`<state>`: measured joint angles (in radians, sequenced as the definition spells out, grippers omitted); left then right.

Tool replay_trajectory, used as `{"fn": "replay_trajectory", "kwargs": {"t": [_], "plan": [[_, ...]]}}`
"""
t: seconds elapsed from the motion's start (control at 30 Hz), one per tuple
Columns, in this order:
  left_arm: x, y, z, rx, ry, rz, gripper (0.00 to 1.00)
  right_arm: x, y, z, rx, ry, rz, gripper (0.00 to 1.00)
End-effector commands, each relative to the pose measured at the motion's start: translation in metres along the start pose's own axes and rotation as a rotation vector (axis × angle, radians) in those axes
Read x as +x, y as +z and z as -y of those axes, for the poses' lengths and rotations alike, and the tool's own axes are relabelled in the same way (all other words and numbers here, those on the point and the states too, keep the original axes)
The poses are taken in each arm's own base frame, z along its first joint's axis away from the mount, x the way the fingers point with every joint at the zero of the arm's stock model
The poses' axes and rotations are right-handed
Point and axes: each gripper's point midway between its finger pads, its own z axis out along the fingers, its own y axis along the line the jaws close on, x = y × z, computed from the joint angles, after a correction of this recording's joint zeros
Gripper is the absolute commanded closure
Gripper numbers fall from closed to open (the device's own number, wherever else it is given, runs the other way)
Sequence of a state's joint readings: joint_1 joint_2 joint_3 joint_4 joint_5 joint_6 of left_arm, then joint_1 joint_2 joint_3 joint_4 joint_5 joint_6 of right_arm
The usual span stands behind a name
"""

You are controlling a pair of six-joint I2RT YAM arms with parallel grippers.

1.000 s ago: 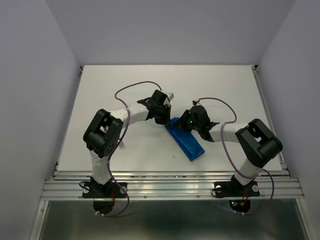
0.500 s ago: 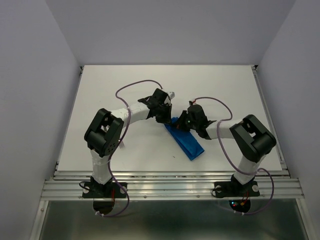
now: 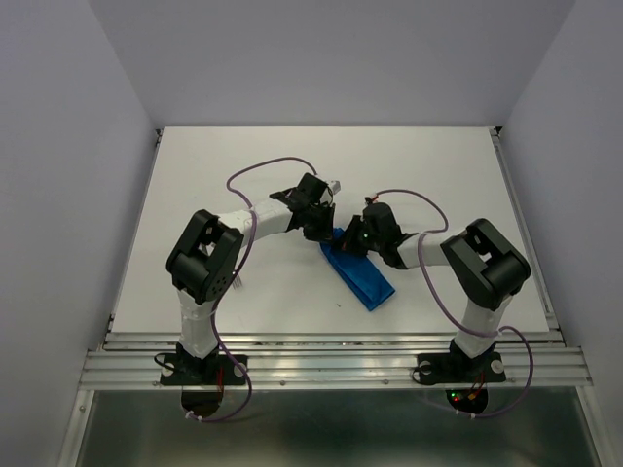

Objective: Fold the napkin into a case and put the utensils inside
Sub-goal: Grasp the top corner of the smaller rectangle folded napkin from the folded napkin.

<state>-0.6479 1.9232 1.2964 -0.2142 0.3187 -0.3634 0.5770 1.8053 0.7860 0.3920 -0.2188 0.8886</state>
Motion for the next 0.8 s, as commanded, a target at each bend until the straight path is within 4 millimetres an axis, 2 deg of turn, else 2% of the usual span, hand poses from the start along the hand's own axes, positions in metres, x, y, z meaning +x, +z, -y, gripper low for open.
{"fn": "replay_trajectory", "kwargs": {"t": [0.0, 0.1, 0.17, 0.2, 0.27, 0.3, 0.47, 0.53, 0.6, 0.7, 0.77], "plan": [[-0.012, -0.003, 0.020, 0.061, 0.037, 0.030, 1.00, -0.010, 0.005, -0.021, -0.065, 0.014, 0.016, 0.99], [-0.013, -0.002, 0.021, 0.063, 0.034, 0.034, 1.00, -0.012, 0.002, -0.036, -0.143, 0.018, 0.024, 0.99], [-0.014, -0.003, 0.022, 0.069, 0.032, 0.036, 1.00, -0.008, 0.002, -0.037, -0.164, 0.039, 0.011, 0.99], [-0.014, -0.003, 0.024, 0.071, 0.036, 0.038, 1.00, -0.009, -0.001, -0.046, -0.213, 0.033, 0.021, 0.99], [-0.016, -0.003, 0.023, 0.066, 0.035, 0.042, 1.00, -0.002, -0.006, -0.045, -0.252, 0.058, 0.017, 0.99], [-0.015, -0.003, 0.022, 0.061, 0.035, 0.040, 1.00, -0.005, -0.010, -0.054, -0.306, 0.049, 0.035, 0.99], [-0.009, 0.003, 0.013, 0.030, 0.033, 0.027, 1.00, 0.006, -0.005, -0.041, -0.288, 0.066, 0.005, 0.99], [-0.007, 0.003, 0.011, 0.024, 0.032, 0.026, 1.00, 0.008, -0.006, -0.035, -0.269, 0.064, 0.010, 0.95], [-0.006, 0.003, 0.009, 0.015, 0.033, 0.027, 1.00, 0.008, -0.008, -0.031, -0.241, 0.047, 0.018, 0.85], [-0.007, 0.002, 0.010, 0.016, 0.037, 0.031, 1.00, 0.007, -0.011, -0.026, -0.198, 0.026, 0.020, 0.80], [-0.009, 0.001, 0.010, 0.016, 0.036, 0.035, 1.00, -0.001, -0.018, -0.030, -0.191, -0.007, 0.053, 0.77]]}}
